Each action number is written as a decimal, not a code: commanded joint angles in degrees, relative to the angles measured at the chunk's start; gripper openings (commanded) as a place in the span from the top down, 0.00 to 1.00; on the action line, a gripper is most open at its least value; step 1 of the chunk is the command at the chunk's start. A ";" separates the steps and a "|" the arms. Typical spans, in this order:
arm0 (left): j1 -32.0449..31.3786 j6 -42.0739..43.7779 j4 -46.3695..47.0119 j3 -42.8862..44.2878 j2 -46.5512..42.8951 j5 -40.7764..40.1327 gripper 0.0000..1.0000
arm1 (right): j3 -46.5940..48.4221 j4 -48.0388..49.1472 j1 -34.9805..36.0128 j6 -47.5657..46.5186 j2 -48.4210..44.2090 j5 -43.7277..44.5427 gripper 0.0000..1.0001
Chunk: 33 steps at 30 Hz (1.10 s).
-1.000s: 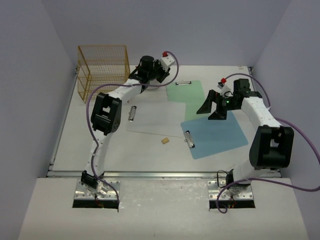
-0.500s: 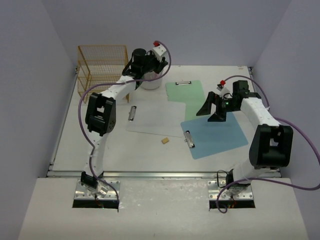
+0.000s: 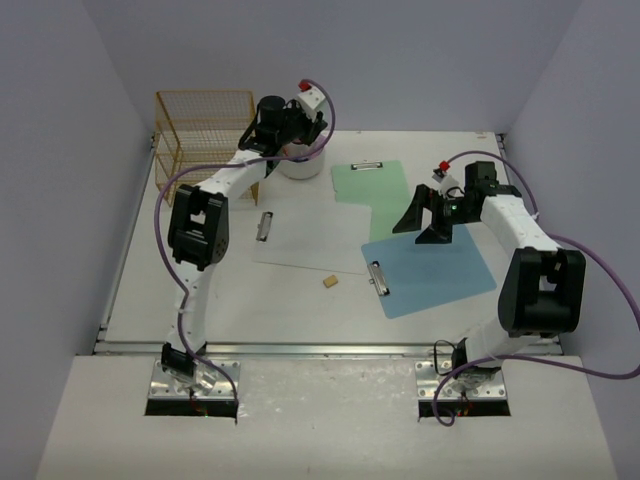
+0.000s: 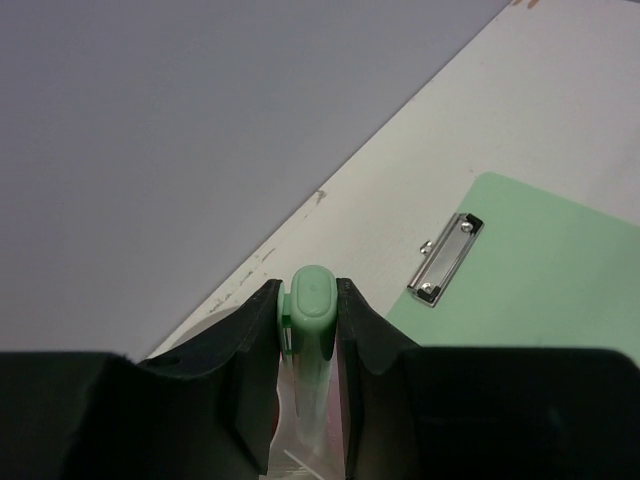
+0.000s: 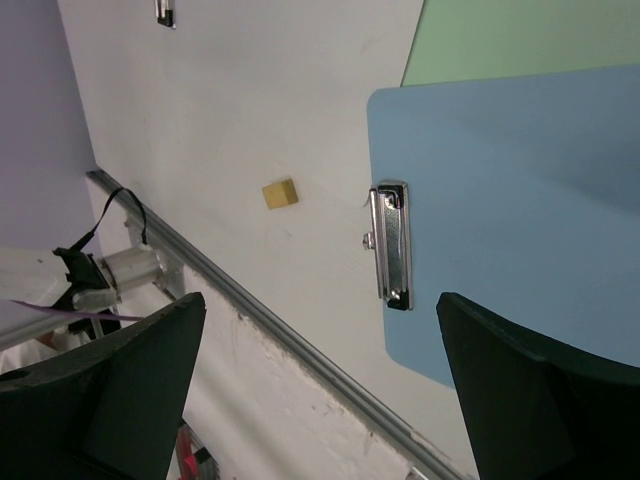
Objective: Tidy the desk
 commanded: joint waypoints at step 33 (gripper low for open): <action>14.05 -22.78 -20.14 -37.34 -63.43 23.31 0.10 | 32.46 -23.99 38.24 -72.97 15.76 14.11 0.56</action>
